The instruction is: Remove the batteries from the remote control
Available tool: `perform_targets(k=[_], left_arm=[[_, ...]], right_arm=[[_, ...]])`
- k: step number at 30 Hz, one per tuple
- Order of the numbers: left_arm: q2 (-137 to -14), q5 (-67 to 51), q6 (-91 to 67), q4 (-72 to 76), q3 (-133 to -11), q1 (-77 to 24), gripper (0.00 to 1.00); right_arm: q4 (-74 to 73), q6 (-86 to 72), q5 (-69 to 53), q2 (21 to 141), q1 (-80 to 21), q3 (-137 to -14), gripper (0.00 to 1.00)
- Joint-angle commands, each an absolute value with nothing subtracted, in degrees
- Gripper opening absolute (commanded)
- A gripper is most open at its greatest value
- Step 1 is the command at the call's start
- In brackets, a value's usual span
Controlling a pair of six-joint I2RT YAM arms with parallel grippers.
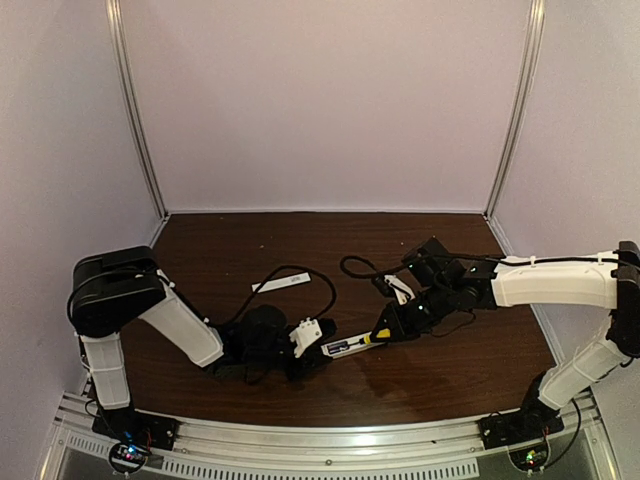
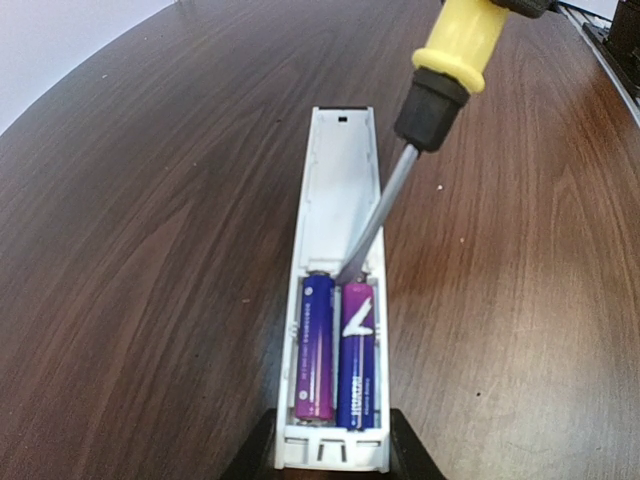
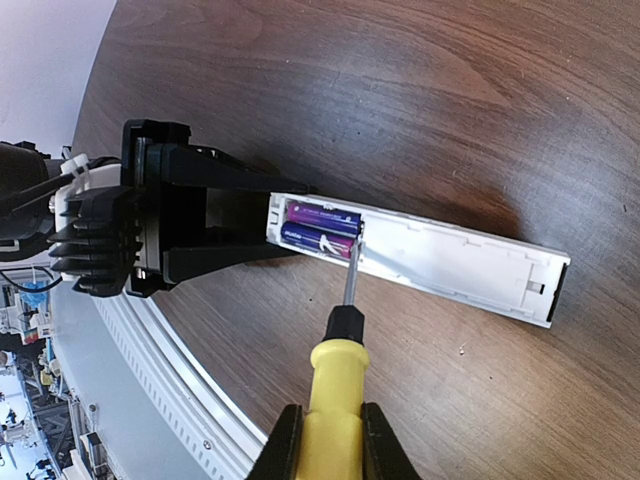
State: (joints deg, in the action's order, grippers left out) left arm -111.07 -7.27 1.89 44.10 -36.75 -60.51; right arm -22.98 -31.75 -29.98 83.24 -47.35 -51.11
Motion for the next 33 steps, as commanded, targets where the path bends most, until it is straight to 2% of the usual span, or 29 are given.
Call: perform_targets(k=[1,33], left_arm=[[-114.1,-8.4,4.0,44.2,-37.4,-61.2,0.00],[-114.6,-8.9,3.7,44.2,-37.5,-61.3,0.00]], right_arm=[[-16.8,-31.6,-39.5,83.9,-49.3,-53.3,0.00],[-18.7,-31.5,-39.1,82.9,-49.3,-54.8,0.00]])
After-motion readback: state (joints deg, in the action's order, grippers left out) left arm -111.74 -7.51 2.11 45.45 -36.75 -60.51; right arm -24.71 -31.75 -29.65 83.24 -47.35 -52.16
